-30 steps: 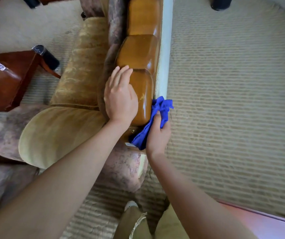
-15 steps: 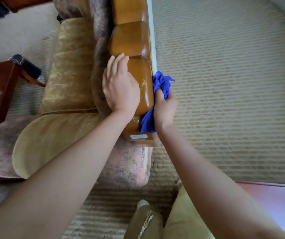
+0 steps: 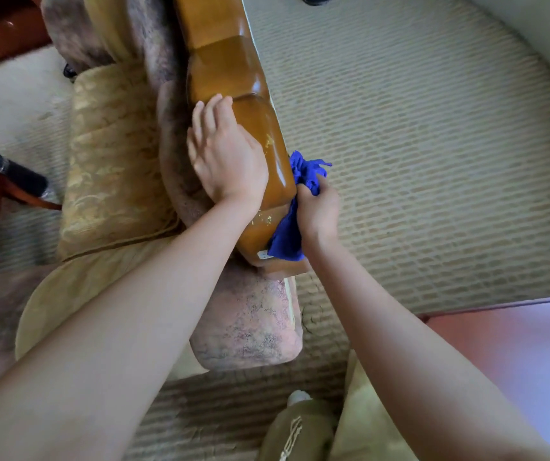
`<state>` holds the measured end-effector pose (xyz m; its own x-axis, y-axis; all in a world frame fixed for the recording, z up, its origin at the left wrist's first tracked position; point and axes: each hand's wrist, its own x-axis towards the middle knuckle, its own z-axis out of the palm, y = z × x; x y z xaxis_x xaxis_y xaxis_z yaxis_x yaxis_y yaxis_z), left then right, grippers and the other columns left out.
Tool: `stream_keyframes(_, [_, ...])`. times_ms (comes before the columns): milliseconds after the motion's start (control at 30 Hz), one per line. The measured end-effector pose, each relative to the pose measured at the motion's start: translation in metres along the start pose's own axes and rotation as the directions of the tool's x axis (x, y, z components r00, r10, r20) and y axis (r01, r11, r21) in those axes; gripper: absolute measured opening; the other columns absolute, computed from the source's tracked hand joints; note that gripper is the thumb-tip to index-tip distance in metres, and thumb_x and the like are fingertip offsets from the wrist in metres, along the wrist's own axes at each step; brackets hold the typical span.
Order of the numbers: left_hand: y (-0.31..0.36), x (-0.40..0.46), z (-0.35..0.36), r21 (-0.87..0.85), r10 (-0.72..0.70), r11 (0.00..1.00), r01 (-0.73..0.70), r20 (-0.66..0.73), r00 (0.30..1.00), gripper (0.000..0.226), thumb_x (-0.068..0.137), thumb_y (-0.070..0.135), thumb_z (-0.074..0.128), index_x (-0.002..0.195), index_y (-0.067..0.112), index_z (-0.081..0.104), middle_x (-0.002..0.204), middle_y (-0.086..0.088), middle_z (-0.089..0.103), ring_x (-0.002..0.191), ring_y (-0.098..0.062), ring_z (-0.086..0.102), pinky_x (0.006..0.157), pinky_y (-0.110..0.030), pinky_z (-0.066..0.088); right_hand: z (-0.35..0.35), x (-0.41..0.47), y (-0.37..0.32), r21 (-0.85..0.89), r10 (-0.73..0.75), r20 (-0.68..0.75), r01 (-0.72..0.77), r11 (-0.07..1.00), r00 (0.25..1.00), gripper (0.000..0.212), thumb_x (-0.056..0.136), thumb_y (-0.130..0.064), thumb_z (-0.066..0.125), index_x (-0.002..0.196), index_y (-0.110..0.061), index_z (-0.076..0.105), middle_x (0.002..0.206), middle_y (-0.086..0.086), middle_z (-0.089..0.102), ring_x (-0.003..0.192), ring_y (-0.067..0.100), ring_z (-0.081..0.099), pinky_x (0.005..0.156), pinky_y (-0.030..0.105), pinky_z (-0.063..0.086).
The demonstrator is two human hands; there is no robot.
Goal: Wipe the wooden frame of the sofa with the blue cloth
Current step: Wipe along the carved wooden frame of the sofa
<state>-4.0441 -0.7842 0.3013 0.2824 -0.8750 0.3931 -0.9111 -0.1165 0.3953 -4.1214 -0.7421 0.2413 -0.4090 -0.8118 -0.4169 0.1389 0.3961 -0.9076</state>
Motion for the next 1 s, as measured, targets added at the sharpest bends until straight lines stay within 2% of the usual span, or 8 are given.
stream_keyframes(267, [-0.002,0.001,0.002,0.001,0.022,1.000,-0.022,0.021,1.000,0.042,0.099,0.012,0.031,0.138,0.020,0.045,0.147,0.004,0.041,0.142,-0.015,0.025,0.116,-0.038,0.021,0.002,-0.037,0.017,0.058,-0.132,-0.143,0.141,0.988,0.981,0.034,0.077,-0.011,0.048,0.054,-0.028,0.030,0.072,0.005,0.038,0.070,0.019,0.032,0.065,0.030,0.028])
stream_keyframes(500, [-0.002,0.000,0.001,0.034,0.041,0.999,-0.042,0.026,0.999,0.040,0.100,0.014,0.033,0.138,0.019,0.043,0.148,0.002,0.040,0.143,-0.017,0.024,0.116,-0.039,0.018,-0.001,0.001,-0.002,0.080,0.148,0.000,-0.148,0.986,0.989,0.019,0.078,-0.003,0.045,0.065,-0.016,0.047,0.061,0.002,0.045,0.063,0.018,0.041,0.058,0.029,0.034])
stream_keyframes(600, [-0.001,0.000,0.002,0.042,0.031,0.999,-0.033,0.031,0.999,0.041,0.100,0.013,0.033,0.139,0.020,0.042,0.148,0.003,0.039,0.143,-0.017,0.023,0.116,-0.039,0.017,0.002,-0.019,0.004,0.089,-0.017,-0.104,0.026,0.996,0.994,0.030,0.077,-0.003,0.046,0.056,-0.021,0.037,0.059,0.002,0.037,0.060,0.016,0.031,0.058,0.029,0.029])
stream_keyframes(667, [0.000,0.000,0.002,0.038,0.028,0.999,-0.029,0.035,0.999,0.041,0.099,0.012,0.032,0.139,0.019,0.043,0.148,0.003,0.040,0.143,-0.017,0.023,0.116,-0.040,0.017,0.004,-0.046,0.014,0.130,-0.104,-0.176,0.127,0.983,0.979,0.028,0.078,-0.007,0.048,0.057,-0.025,0.043,0.072,0.009,0.044,0.066,0.012,0.036,0.066,0.030,0.033])
stream_keyframes(733, [0.001,-0.001,0.000,0.027,0.027,0.999,-0.028,0.034,0.999,0.042,0.098,0.010,0.032,0.138,0.019,0.044,0.147,0.003,0.040,0.143,-0.017,0.023,0.116,-0.040,0.017,0.007,-0.070,0.023,0.159,-0.130,-0.203,0.164,0.974,0.971,0.018,0.080,-0.007,0.052,0.079,-0.018,0.067,0.097,0.013,0.053,0.082,-0.002,0.045,0.085,0.023,0.037])
stream_keyframes(800, [0.001,-0.001,0.000,0.021,0.021,1.000,-0.022,0.030,0.999,0.043,0.097,0.009,0.032,0.137,0.019,0.045,0.147,0.003,0.041,0.143,-0.016,0.023,0.116,-0.039,0.017,0.008,-0.077,0.027,0.162,-0.136,-0.211,0.171,0.972,0.968,0.028,0.081,-0.002,0.057,0.103,-0.012,0.070,0.116,0.009,0.053,0.103,0.003,0.050,0.099,0.022,0.036])
stream_keyframes(900, [-0.001,0.000,0.000,-0.001,0.009,1.000,-0.009,0.019,1.000,0.044,0.096,0.008,0.032,0.136,0.018,0.047,0.146,0.004,0.042,0.142,-0.015,0.025,0.116,-0.039,0.018,0.001,-0.071,0.027,0.055,-0.240,-0.175,0.253,0.966,0.955,0.031,0.080,-0.001,0.057,0.106,-0.012,0.070,0.121,0.007,0.052,0.111,0.018,0.052,0.100,0.026,0.038])
stream_keyframes(1000, [-0.002,0.000,0.001,-0.021,-0.005,1.000,0.005,0.003,1.000,0.045,0.094,0.008,0.033,0.135,0.019,0.049,0.145,0.006,0.044,0.141,-0.013,0.026,0.116,-0.037,0.020,-0.006,-0.062,0.034,-0.239,-0.545,-0.008,0.528,0.815,0.838,0.032,0.075,-0.013,0.054,0.103,-0.012,0.070,0.120,0.011,0.051,0.109,0.024,0.047,0.097,0.025,0.034])
